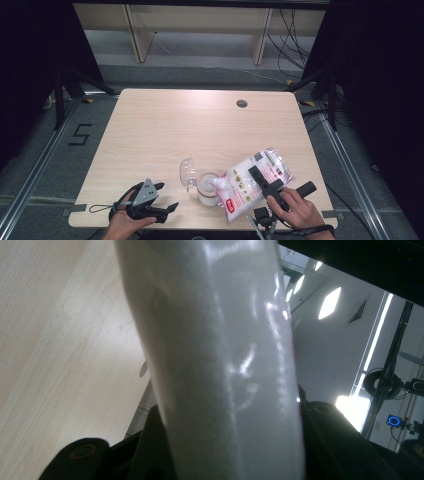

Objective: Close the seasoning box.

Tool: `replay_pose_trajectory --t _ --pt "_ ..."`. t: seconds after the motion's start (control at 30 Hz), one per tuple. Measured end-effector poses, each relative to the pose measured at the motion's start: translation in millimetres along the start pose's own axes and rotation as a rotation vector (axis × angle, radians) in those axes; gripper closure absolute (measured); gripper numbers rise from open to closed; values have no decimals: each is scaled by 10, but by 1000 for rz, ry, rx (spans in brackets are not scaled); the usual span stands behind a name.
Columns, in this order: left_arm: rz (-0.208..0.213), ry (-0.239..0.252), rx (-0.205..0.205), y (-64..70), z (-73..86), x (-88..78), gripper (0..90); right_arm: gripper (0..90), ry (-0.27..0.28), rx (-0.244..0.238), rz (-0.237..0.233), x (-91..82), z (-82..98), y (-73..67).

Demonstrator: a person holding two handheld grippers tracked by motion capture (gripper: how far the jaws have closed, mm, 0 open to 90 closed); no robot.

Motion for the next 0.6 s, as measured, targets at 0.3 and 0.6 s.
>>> replay_pose_trajectory --t 0.3,0.6 --pt "1 1 5 -3 -2 2 197 678 3 1 -2 -1 -2 1" --pt "3 3 11 -6 -3 1 197 683 1 -22 -11 10 6 -3"
Point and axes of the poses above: each handheld gripper's, and its own axes: x roughly forward along the jaws, z roughly out of its underside, y roughly to its right, the point moved 4 cm from there along x, roughly forward along the jaws, and after that the axes turned 11 degrees about -z, right-handed, at the moved point
